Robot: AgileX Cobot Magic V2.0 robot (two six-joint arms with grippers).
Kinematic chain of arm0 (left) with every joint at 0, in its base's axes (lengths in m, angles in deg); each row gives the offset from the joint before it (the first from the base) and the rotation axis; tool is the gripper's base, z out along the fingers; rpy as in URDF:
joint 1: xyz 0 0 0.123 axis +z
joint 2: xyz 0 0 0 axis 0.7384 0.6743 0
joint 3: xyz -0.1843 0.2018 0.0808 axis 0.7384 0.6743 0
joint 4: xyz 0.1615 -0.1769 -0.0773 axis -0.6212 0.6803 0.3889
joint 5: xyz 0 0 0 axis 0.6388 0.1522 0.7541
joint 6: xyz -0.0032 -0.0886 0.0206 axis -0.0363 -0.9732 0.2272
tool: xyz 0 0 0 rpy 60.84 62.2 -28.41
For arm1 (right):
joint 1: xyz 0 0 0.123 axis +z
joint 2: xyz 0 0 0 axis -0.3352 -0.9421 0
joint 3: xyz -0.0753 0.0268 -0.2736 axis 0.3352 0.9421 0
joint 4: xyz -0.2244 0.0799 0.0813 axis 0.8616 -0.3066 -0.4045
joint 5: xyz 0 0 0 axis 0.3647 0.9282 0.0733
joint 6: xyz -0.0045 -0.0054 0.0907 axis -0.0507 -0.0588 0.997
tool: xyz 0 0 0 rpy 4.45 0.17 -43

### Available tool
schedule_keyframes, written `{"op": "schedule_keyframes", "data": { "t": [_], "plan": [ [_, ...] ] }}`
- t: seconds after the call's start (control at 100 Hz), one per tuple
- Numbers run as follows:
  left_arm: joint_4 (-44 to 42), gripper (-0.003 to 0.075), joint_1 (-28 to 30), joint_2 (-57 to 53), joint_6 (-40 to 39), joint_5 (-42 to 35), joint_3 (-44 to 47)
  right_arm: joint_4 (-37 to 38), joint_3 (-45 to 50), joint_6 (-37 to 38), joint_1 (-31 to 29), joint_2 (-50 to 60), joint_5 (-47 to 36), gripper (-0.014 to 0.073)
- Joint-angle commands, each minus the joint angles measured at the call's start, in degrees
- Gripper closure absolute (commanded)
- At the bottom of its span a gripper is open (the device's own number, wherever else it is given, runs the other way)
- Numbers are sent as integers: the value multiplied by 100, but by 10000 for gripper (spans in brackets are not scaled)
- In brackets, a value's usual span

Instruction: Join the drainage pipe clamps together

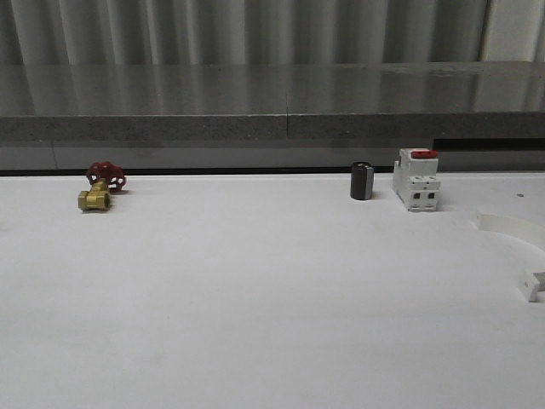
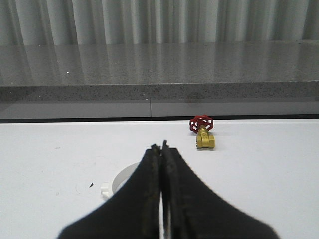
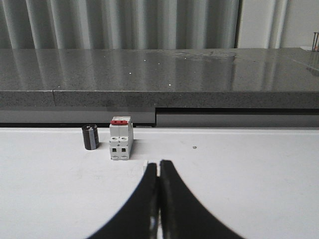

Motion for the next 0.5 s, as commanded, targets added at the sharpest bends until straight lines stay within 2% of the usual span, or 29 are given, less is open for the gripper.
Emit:
{"op": "schedule_keyframes", "data": {
  "t": [0.0,0.19,0.36,0.49],
  "plan": [
    [17,740,-9,-181,-63,-236,187,0,-88,5,-20,120,-485,660],
    [-42,740,-9,61,-63,594,-485,0,-88,5,-20,120,-485,660],
    [2,740,-9,814,-63,765,-1222,0,-88,5,-20,120,-485,660],
    [91,740,-9,1538,-63,1728,-1945,0,-88,5,-20,120,-485,660]
  ]
}}
